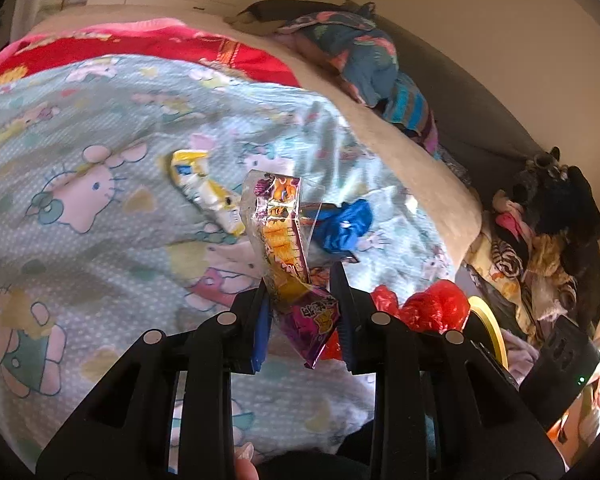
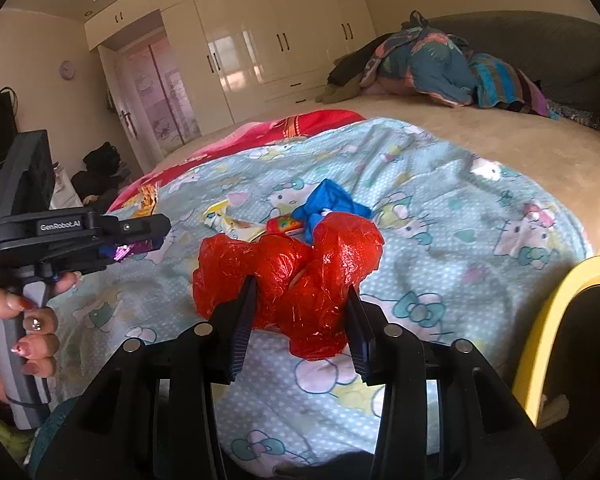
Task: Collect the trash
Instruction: 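Lift the candy wrapper with the left tool while the right tool lifts the red bag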
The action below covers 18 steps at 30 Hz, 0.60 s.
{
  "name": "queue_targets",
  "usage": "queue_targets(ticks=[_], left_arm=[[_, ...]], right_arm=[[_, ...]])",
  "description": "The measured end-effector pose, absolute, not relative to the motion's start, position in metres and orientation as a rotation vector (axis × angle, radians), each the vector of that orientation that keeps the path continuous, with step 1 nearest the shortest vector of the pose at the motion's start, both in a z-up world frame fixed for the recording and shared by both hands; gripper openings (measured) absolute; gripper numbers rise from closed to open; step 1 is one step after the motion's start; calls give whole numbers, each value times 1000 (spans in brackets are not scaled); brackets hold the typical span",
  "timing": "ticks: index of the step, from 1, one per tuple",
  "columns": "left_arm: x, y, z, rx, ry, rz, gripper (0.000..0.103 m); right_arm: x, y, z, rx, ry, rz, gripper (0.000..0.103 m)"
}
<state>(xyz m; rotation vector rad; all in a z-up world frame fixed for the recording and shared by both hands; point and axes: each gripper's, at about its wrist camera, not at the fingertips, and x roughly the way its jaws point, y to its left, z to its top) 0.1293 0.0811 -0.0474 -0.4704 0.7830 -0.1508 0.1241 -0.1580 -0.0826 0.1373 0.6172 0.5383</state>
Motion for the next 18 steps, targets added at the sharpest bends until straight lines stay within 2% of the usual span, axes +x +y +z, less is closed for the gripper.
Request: queue_targets(ticks=[18], left_arm=[[121, 43, -24, -412, 739, -243, 21]], right_arm=[[114, -186, -71, 166, 587, 473, 40]])
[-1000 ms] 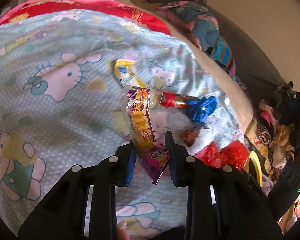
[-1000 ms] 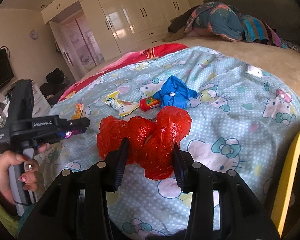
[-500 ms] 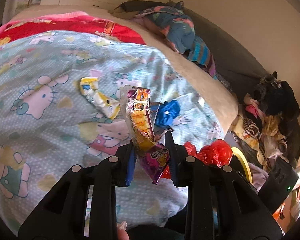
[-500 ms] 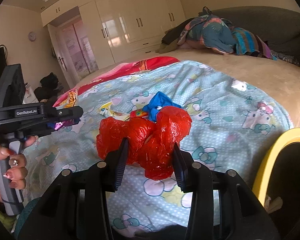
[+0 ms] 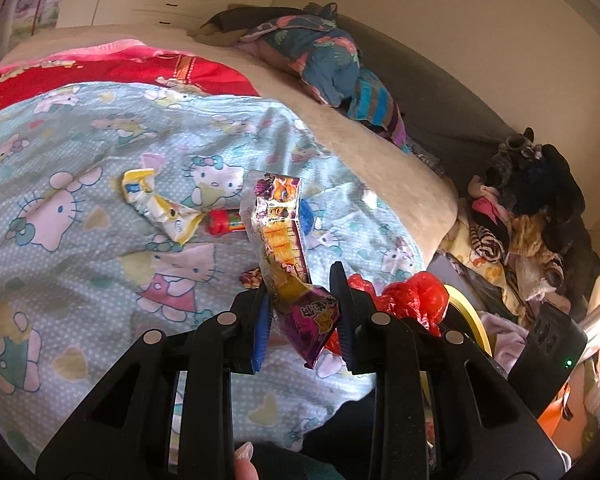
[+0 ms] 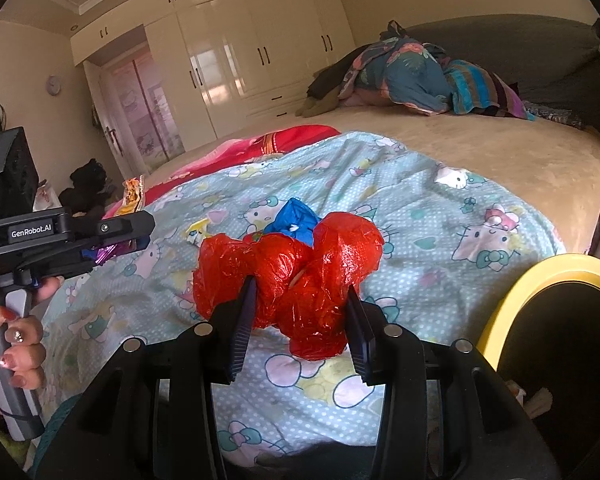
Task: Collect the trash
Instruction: 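Lift the candy wrapper with the left tool while the right tool lifts the red bag, then carry both items over the yellow bin and open both tools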
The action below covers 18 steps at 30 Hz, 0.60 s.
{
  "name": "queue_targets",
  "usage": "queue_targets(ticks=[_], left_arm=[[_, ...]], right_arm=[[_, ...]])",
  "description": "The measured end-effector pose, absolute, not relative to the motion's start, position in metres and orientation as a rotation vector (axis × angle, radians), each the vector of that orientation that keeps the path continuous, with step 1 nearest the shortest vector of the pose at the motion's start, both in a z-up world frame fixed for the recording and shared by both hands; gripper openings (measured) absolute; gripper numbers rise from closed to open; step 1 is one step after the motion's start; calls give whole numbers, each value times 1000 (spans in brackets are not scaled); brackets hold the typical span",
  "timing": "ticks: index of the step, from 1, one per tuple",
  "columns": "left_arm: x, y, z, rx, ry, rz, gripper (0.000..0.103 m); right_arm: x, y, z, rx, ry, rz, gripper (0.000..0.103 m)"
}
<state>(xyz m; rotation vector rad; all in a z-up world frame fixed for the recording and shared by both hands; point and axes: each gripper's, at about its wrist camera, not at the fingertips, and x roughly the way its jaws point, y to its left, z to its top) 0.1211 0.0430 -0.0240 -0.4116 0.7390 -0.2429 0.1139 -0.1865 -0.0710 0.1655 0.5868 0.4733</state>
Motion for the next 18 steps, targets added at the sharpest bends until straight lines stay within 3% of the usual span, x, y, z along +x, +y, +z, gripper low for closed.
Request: queue_targets(ticks=[18], left_arm=[[116, 23, -15, -395, 715, -308, 21]], right_arm=[[105, -208, -54, 168, 549, 400, 40]])
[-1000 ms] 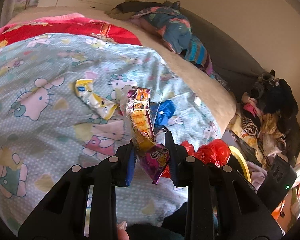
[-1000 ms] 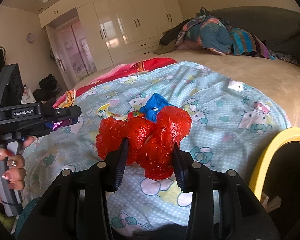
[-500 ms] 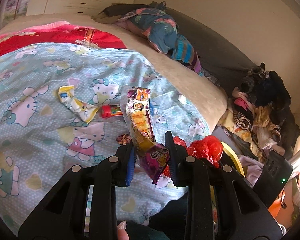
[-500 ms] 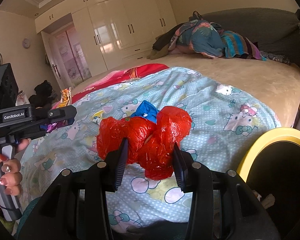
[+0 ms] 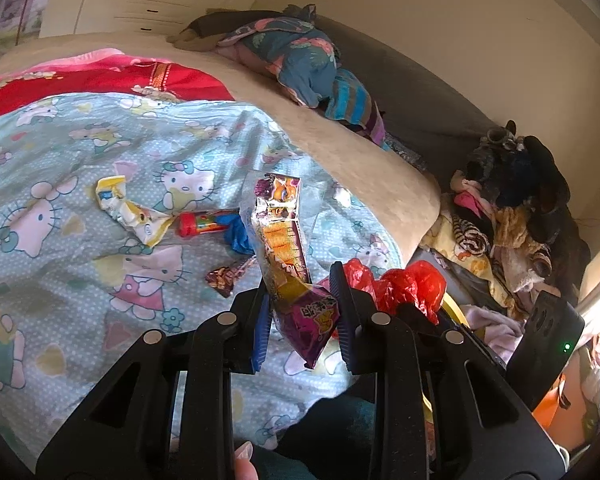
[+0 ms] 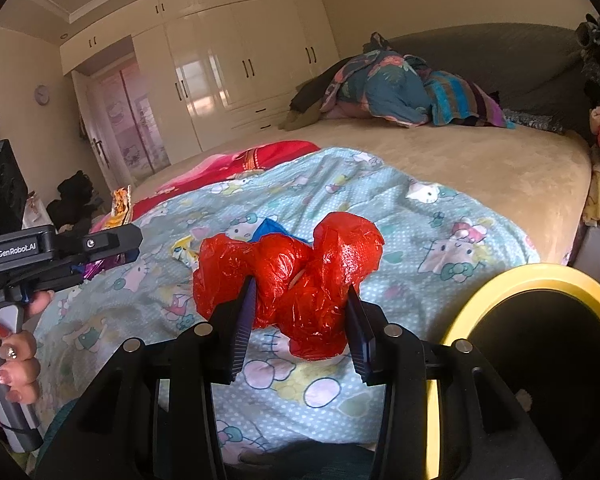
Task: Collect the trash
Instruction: 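Carry both items over the yellow bin and open both tools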
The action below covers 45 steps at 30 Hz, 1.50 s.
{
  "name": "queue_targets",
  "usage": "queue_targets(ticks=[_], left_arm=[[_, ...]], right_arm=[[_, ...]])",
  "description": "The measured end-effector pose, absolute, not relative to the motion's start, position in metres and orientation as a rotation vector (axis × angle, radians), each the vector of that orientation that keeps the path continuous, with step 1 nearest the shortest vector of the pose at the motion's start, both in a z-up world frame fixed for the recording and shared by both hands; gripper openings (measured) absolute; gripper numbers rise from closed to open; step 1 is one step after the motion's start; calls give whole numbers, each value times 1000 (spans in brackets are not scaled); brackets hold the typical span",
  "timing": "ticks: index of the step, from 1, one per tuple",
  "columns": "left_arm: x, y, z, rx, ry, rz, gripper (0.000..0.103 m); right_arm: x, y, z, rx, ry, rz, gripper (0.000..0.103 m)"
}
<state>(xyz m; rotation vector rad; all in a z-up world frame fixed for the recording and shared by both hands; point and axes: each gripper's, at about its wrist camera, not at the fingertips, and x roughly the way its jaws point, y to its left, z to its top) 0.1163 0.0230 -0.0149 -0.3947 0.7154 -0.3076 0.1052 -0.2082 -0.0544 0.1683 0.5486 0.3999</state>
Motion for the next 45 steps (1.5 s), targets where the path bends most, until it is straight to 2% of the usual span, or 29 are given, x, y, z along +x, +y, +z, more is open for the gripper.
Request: queue_targets(ticks=[31, 45], left_arm=[[97, -45, -9, -296, 668, -454, 21], [91, -77, -11, -245, 668, -506, 21]], right_arm=[[102, -288, -44, 261, 496, 209, 40], [103, -339, -58, 335, 508, 53, 40]])
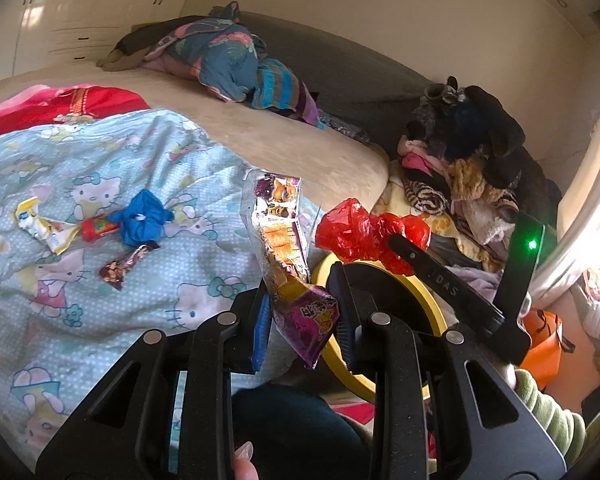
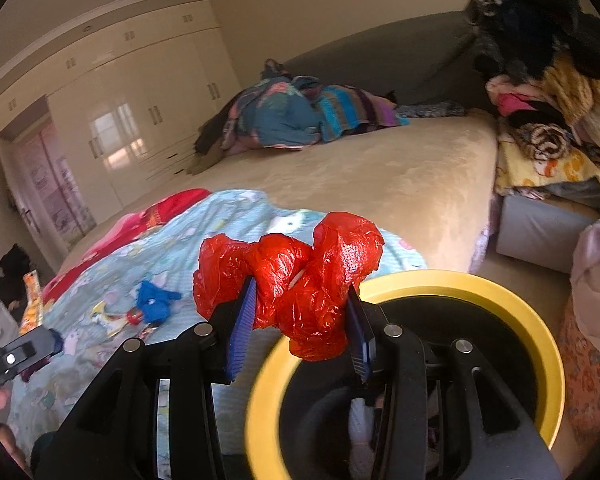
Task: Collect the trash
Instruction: 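Carry both items over the yellow bin and open both tools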
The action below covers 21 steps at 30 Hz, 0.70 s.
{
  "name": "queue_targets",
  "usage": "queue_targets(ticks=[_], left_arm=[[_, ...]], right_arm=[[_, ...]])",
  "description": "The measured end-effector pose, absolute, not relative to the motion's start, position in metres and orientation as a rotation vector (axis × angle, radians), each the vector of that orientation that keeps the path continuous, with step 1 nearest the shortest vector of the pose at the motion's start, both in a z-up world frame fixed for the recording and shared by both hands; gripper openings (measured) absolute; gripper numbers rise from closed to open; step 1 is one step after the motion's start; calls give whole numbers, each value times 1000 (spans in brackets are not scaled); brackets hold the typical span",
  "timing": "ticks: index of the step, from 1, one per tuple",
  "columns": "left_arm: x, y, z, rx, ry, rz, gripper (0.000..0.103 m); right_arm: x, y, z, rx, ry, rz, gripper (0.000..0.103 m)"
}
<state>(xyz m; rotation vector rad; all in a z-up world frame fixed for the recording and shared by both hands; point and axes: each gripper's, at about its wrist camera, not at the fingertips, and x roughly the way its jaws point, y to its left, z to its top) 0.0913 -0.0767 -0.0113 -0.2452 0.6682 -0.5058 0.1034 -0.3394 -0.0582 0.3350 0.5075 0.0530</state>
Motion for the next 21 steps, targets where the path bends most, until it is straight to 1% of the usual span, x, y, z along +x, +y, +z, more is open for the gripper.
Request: queue_targets(ticks=[12, 21], left_arm=[[85, -110, -18, -186, 669, -573, 21], [81, -150, -34, -110, 704, -635, 21]], right_arm=[[100, -381, -78, 387, 538, -70, 41], [99, -405, -98, 425, 577, -143, 41]])
